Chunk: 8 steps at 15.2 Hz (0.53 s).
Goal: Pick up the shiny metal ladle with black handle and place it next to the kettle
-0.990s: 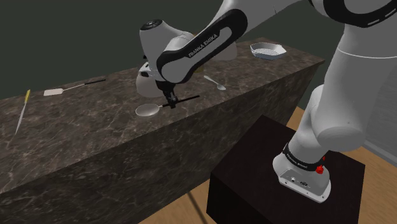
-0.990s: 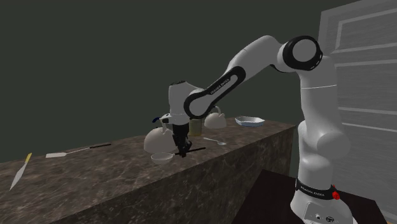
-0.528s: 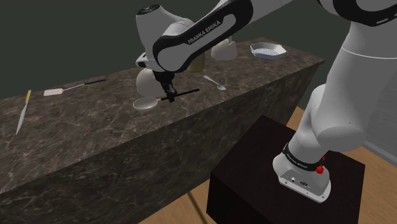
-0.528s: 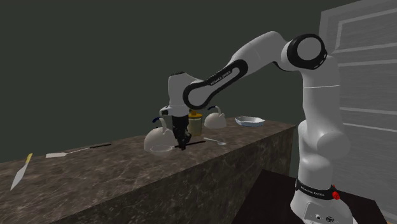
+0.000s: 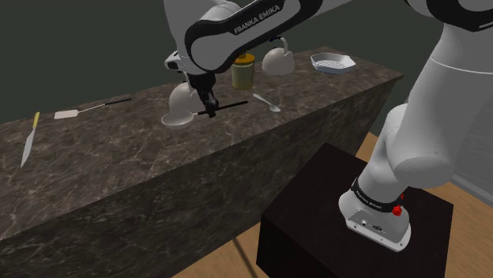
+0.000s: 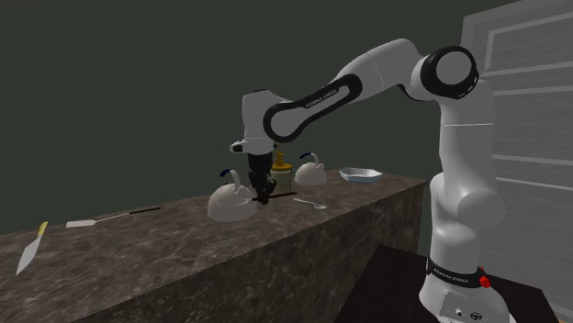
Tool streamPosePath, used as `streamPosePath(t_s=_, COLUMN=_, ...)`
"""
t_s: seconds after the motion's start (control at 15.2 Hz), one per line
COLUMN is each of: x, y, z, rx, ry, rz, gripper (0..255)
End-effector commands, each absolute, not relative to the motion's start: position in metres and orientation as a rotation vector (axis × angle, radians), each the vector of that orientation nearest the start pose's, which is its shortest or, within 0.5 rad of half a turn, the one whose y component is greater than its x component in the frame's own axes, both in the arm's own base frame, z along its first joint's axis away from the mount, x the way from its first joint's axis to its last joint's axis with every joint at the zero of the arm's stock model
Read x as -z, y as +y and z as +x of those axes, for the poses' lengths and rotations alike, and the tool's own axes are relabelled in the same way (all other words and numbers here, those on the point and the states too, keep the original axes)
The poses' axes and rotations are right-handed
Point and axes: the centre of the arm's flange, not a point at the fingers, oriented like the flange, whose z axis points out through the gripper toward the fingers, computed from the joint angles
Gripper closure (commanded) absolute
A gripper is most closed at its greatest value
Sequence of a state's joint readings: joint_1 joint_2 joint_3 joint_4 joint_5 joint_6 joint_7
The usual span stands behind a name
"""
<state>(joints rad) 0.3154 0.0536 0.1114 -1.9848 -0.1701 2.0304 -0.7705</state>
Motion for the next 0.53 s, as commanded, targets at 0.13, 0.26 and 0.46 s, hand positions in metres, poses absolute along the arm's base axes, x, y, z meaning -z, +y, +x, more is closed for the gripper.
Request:
streamPosePath(t_s=0.13, x=-0.460, y=0.225, z=0.520, rx=-0.054, ry=-1.952, rz=-2.640, gripper=255)
streamPosePath(t_s=0.26, x=-0.470, y=0.225, z=0.520, rx=-0.054, ry=-1.952, rz=-2.640, gripper=255)
streamPosePath(t_s=0.46, x=-0.486, y=0.225, z=0.520, rx=-0.054, ry=-1.952, rz=-2.640, gripper=255)
